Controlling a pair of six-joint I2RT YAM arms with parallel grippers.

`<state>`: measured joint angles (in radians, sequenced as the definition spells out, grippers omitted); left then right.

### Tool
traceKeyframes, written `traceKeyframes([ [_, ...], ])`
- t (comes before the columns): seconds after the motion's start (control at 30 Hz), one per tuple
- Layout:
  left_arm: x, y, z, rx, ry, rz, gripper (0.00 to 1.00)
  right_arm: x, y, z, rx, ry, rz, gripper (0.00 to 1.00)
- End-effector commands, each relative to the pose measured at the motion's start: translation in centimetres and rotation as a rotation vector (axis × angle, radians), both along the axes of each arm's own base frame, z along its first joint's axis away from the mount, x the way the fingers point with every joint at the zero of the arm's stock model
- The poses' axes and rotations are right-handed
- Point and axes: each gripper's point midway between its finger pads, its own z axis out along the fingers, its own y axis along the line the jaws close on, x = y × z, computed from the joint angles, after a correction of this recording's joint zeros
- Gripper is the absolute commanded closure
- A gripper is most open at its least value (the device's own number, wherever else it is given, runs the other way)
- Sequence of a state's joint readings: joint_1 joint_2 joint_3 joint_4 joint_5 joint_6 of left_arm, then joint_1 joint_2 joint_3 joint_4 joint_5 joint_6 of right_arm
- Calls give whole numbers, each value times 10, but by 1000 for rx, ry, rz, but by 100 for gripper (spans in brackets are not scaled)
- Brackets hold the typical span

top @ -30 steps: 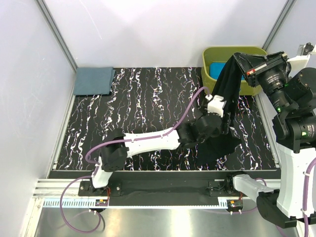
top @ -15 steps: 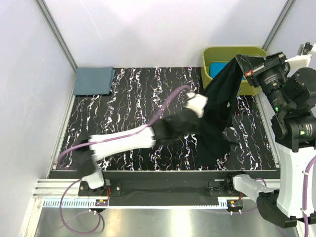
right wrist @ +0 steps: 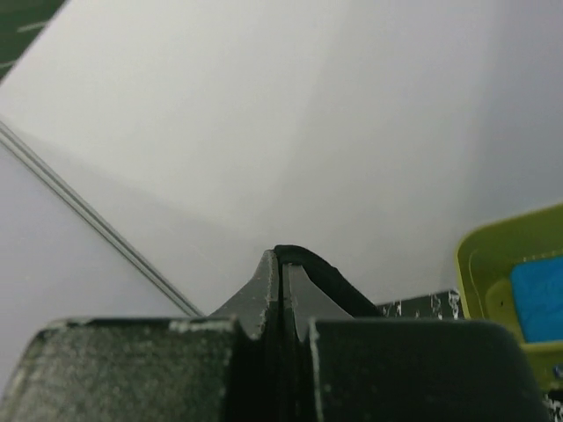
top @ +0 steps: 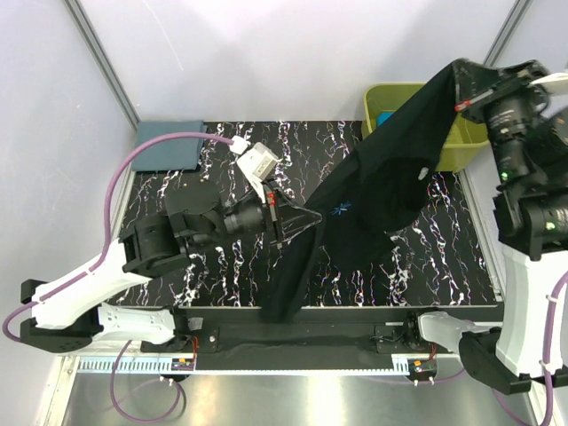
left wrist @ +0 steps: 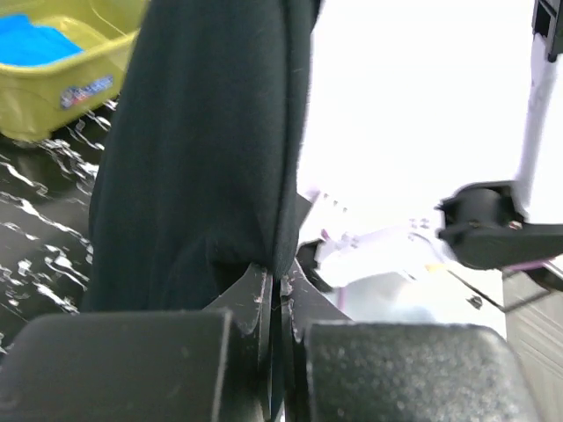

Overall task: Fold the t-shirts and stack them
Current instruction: Flatten the tshirt out

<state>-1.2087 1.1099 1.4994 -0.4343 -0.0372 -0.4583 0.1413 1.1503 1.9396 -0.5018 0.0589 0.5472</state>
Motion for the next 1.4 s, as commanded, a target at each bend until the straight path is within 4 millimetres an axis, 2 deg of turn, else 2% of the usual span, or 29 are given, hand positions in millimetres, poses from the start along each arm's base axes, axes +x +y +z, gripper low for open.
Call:
traceKeyframes([
  [0.0, -22, 17, 4, 19, 73, -67, 100, -62, -18, 80, -50, -291, -71, 100],
  [0.1, -17, 33, -13, 49, 111, 4, 100, -66, -18, 92, -69, -332, -80, 100],
  [0.13, -10, 37, -28, 79, 125, 50, 100, -56, -16, 92, -72, -345, -77, 100],
  [0.2, 3, 49, -38, 91, 160, 143, 100, -41, -9, 93, -72, -375, -48, 100],
  [0.23, 17, 61, -53, 140, 173, 243, 100, -15, -2, 79, -69, -331, -29, 100],
  [0.3, 41, 85, -66, 172, 214, 415, 100, 21, 13, 65, -73, -302, 33, 100],
  [0.4, 83, 144, -96, 282, 250, 732, 100, 64, 37, 37, -26, -260, 146, 100],
  [0.43, 93, 159, -110, 332, 259, 800, 100, 93, 46, 17, 8, -213, 188, 100],
  [0.5, 119, 189, -126, 385, 283, 929, 100, 118, 68, -2, 16, -190, 287, 100],
  [0.53, 128, 197, -136, 405, 299, 966, 100, 149, 80, -30, 27, -127, 323, 100],
  [0.6, 154, 214, -158, 472, 336, 1042, 100, 174, 97, -53, 36, -97, 381, 100],
  [0.63, 163, 216, -167, 489, 366, 1050, 100, 200, 109, -78, 30, -53, 400, 100],
  [0.67, 176, 218, -186, 547, 407, 1066, 100, 212, 116, -90, 21, -37, 417, 100],
  [0.7, 189, 233, -197, 570, 448, 1116, 100, 239, 123, -121, 19, 18, 424, 100],
  [0.73, 200, 235, -203, 583, 470, 1118, 100, 249, 126, -124, 14, 16, 429, 100],
  [0.77, 215, 238, -225, 656, 511, 1129, 100, 260, 130, -135, 14, 33, 433, 100],
  [0.8, 232, 244, -225, 645, 521, 1150, 100, 284, 134, -166, 10, 86, 431, 100],
  [0.83, 244, 245, -231, 664, 524, 1142, 100, 293, 135, -167, -5, 74, 425, 100],
  [0.87, 259, 246, -254, 745, 548, 1122, 100, 303, 136, -176, -15, 86, 417, 100],
  [0.9, 270, 251, -261, 768, 561, 1130, 100, 313, 136, -190, -32, 118, 406, 100],
  [0.93, 286, 251, -253, 757, 543, 1143, 100, 330, 137, -204, -71, 123, 394, 100],
  [0.97, 300, 251, -276, 813, 576, 1127, 100, 340, 134, -214, -84, 139, 370, 100],
  [1.03, 326, 256, -277, 794, 589, 1134, 100, 361, 134, -240, -122, 164, 347, 100],
  [1.07, 338, 266, -300, 830, 637, 1139, 100, 367, 133, -249, -130, 177, 342, 100],
  [1.1, 346, 268, -306, 827, 652, 1138, 100, 378, 135, -272, -136, 208, 341, 100],
  [1.13, 359, 269, -301, 805, 650, 1134, 100, 382, 135, -267, -146, 185, 338, 100],
  [1.17, 366, 273, -320, 832, 684, 1133, 100, 387, 135, -275, -146, 193, 332, 100],
  [1.3, 384, 294, -319, 869, 695, 1181, 61, 408, 137, -308, -149, 239, 324, 100],
  [1.37, 380, 295, -313, 870, 691, 1183, 50, 413, 134, -324, -154, 280, 297, 100],
])
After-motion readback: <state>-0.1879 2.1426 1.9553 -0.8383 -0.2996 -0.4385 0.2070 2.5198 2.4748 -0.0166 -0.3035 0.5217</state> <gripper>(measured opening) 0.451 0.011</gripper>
